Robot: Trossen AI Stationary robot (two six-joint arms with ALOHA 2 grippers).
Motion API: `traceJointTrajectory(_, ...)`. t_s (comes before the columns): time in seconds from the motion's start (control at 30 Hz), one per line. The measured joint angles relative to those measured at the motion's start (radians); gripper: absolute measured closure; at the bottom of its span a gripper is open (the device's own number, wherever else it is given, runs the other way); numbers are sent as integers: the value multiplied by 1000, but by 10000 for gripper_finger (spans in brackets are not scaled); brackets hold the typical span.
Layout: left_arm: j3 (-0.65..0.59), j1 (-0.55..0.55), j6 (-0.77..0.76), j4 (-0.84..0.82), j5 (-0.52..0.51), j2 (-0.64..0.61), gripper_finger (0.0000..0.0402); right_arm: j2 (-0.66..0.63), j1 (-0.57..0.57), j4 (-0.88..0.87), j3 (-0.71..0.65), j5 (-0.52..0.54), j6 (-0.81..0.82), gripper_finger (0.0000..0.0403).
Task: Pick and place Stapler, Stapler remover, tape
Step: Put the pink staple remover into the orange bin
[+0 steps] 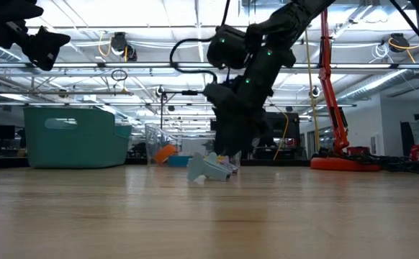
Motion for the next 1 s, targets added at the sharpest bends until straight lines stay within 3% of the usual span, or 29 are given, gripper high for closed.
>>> traceJointTrajectory(0.67,0,0,-6,0,0,0,135,59,0,30,0,0,1,241)
traceJointTrajectory(1.0,0,0,-3,-2,1,0,135,66,1,18,-1,-3,5,333)
